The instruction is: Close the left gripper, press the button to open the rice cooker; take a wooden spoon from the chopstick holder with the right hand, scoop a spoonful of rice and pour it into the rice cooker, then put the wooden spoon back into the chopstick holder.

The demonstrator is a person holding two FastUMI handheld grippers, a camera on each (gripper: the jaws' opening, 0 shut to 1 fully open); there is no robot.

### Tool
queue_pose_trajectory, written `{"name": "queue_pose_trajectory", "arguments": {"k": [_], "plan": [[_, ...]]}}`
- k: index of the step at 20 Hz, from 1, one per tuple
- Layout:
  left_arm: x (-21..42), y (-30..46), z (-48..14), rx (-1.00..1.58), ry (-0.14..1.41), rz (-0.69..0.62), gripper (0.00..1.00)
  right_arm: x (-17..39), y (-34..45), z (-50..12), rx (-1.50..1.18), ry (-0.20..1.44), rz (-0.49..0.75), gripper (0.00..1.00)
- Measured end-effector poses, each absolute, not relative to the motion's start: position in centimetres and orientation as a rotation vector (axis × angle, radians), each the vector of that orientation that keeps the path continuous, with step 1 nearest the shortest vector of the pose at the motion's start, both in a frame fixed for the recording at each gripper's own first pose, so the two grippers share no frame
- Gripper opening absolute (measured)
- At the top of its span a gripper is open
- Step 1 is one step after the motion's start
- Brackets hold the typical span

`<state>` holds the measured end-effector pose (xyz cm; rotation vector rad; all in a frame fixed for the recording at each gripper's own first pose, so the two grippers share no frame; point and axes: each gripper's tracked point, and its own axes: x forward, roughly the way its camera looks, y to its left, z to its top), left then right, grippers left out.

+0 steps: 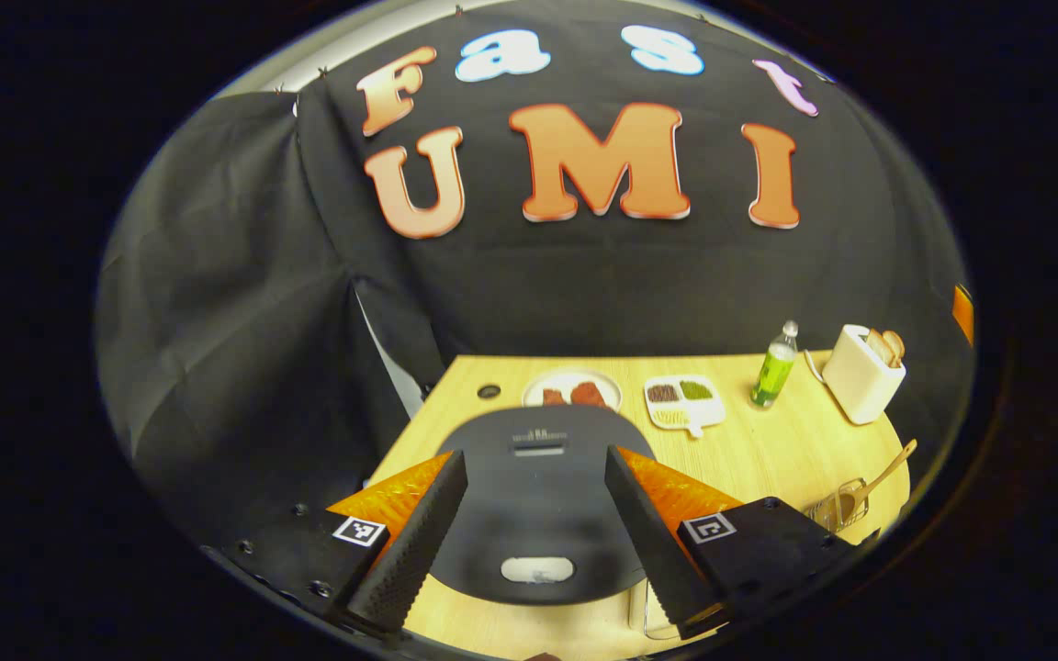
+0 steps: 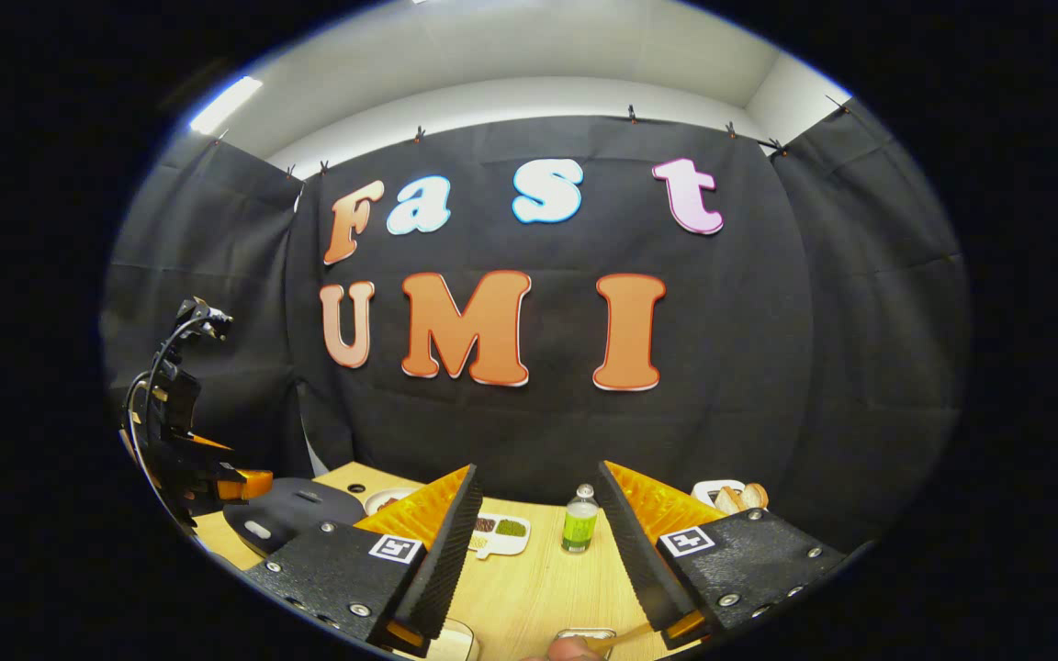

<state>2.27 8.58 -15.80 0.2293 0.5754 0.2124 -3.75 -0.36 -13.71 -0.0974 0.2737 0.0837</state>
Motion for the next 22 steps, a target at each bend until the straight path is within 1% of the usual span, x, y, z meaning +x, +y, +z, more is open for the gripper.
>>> {"name": "queue_pose_trajectory", "arguments": {"k": [2,4,5,7,8,9,10,11,13,14,15,16,19,20,21,22], "plan": [[2.6,8.0,-12.9,0.241,0.493,0.204,1.00,-3.4,-0.1,-11.9,-0.110,0.213,0.091,0.80],[2.8,7.0,-10.0,0.229,0.416,0.190,0.97,-3.3,0.1,-10.8,-0.129,0.172,0.095,0.80],[2.3,6.9,-8.7,0.217,0.371,0.180,0.99,-3.2,0.3,-10.1,-0.140,0.154,0.093,0.80],[2.2,6.0,-6.2,0.202,0.283,0.164,1.00,-3.3,0.3,-9.4,-0.149,0.136,0.090,0.81],[2.1,5.7,-4.9,0.206,0.238,0.161,0.99,-3.3,0.4,-9.2,-0.146,0.133,0.089,0.88],[1.8,5.6,-3.7,0.214,0.195,0.160,0.97,-3.3,0.2,-9.2,-0.142,0.133,0.084,0.82],[1.7,5.3,-2.6,0.223,0.155,0.160,0.98,-3.5,0.2,-9.0,-0.138,0.131,0.081,0.88],[1.2,4.9,-1.4,0.228,0.108,0.157,0.98,-3.5,0.0,-8.8,-0.137,0.126,0.076,0.83],[0.5,4.0,0.1,0.228,0.037,0.141,0.97,-3.6,-0.4,-8.5,-0.132,0.119,0.064,0.84],[0.2,3.6,0.6,0.228,0.007,0.133,0.97,-3.8,-0.5,-8.3,-0.126,0.118,0.058,0.88],[-0.2,3.3,1.1,0.227,-0.018,0.126,0.97,-3.9,-0.7,-8.2,-0.119,0.114,0.053,0.84],[-0.2,2.9,1.4,0.220,-0.038,0.118,0.97,-4.0,-0.8,-7.9,-0.114,0.109,0.051,0.88],[-0.7,1.9,1.3,0.204,-0.063,0.096,0.98,-4.3,-0.7,-7.6,-0.098,0.097,0.056,0.88],[-0.6,1.7,1.2,0.203,-0.063,0.090,0.99,-4.4,-0.6,-8.0,-0.083,0.105,0.058,0.82],[-0.8,1.7,0.9,0.208,-0.059,0.089,0.99,-4.5,-0.7,-8.2,-0.069,0.113,0.059,0.84],[-0.7,1.5,0.8,0.216,-0.059,0.087,0.99,-4.6,-0.8,-8.3,-0.062,0.119,0.058,0.84]]}}
